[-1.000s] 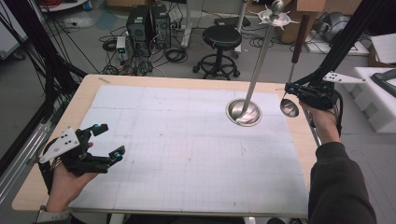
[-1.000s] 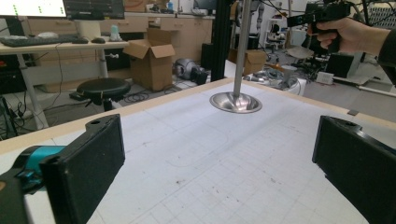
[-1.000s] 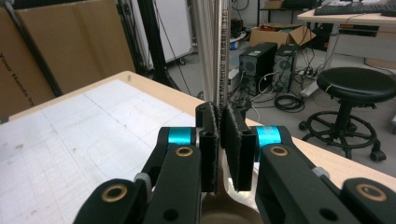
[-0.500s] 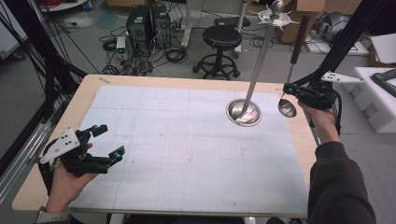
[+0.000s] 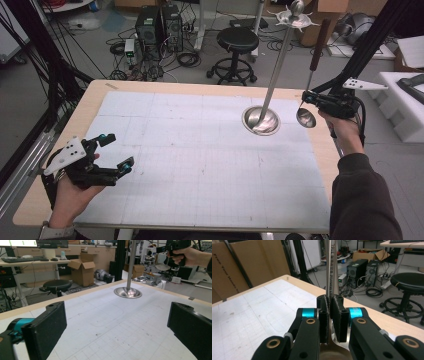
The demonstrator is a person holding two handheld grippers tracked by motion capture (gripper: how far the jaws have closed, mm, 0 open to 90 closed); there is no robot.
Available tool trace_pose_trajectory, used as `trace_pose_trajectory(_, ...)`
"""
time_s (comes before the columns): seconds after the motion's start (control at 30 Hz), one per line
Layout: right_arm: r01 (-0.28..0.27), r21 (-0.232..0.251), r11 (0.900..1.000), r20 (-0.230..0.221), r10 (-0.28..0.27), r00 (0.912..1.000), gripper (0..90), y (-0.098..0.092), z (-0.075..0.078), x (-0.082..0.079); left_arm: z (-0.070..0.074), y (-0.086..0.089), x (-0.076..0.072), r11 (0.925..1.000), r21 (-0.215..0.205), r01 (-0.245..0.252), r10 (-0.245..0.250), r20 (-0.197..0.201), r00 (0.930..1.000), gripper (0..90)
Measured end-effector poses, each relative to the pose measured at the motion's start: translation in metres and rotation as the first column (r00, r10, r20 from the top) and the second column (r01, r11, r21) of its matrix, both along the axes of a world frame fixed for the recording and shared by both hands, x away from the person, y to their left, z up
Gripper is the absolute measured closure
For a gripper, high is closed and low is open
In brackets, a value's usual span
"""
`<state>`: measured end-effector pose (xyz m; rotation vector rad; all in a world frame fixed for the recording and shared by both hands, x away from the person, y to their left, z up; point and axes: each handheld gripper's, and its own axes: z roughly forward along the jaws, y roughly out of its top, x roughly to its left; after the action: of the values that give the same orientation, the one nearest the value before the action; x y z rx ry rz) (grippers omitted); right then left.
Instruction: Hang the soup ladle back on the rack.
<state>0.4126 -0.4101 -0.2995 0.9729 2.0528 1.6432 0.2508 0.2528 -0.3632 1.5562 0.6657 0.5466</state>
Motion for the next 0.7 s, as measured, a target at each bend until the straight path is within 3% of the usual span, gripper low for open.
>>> trace_pose_trajectory(0.37, -0.006, 0.004, 1.0, -0.005, 0.006, 1.0, 84.3, -0.0013, -0.002, 0.0017, 0.0003, 0.0, -0.0005, 1.0, 0.001, -0.004, 0.004, -0.001, 1.0, 2.8)
trace_pose_trajectory(0.53, 0.013, 0.027, 1.0, 0.002, -0.013, 0.9999, 84.3, -0.0046, -0.0006, 0.0013, -0.0003, -0.0008, -0.0003, 1.0, 0.003, -0.001, 0.001, -0.004, 1.0, 2.8)
trace_pose_trajectory(0.7, 0.009, 0.016, 1.0, -0.003, -0.009, 1.0, 84.3, -0.0059, -0.0004, 0.0031, -0.0004, -0.0011, -0.0002, 1.0, 0.003, -0.002, 0.002, -0.004, 1.0, 2.8)
